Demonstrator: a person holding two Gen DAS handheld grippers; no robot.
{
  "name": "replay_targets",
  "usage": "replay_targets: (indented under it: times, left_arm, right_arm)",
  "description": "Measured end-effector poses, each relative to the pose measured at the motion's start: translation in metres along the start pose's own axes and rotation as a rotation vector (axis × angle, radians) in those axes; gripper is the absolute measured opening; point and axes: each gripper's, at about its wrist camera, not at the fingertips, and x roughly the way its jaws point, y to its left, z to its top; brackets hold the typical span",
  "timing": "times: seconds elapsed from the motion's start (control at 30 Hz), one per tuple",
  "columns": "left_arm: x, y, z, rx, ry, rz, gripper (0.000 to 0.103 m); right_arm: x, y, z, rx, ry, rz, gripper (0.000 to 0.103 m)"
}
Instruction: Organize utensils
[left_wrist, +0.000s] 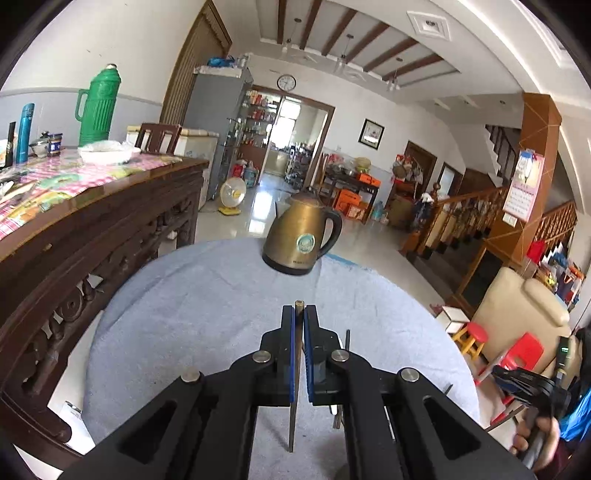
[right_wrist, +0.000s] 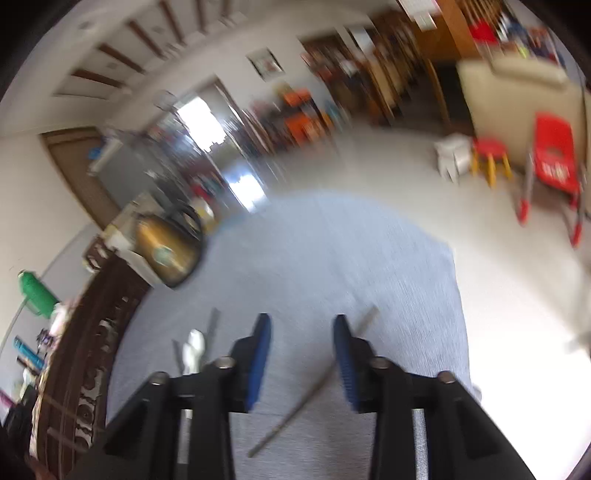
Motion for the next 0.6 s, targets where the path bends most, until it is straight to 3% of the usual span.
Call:
replay_targets:
  times: [0.2,0.33,0.53,0.6]
  left_arm:
    - [0.006,-0.002,0.0,0.025,0.006,0.0,0.004]
    - [0.001,-0.005,-0.003,0.043,0.004,0.002,0.004]
    - [-0.01,-0.009,-0.009,0.073,-0.015,0.016,0.004]
    - [-0.013,-0.009,-0.01,0.073,-0.021,0.02,0.004]
  right_arm:
    - [0.087,-0.044,0.017,0.099,0.211,-0.136,0.042]
    - [0.132,-0.051,0.026,0.114,0.312,-0.254,0.038]
    - [0.149,-0.027,0.025,-0.001,0.324,-0.417,0.032]
    - [0.152,-0.016,0.021,-0.068,0.326,-0.461,0.015]
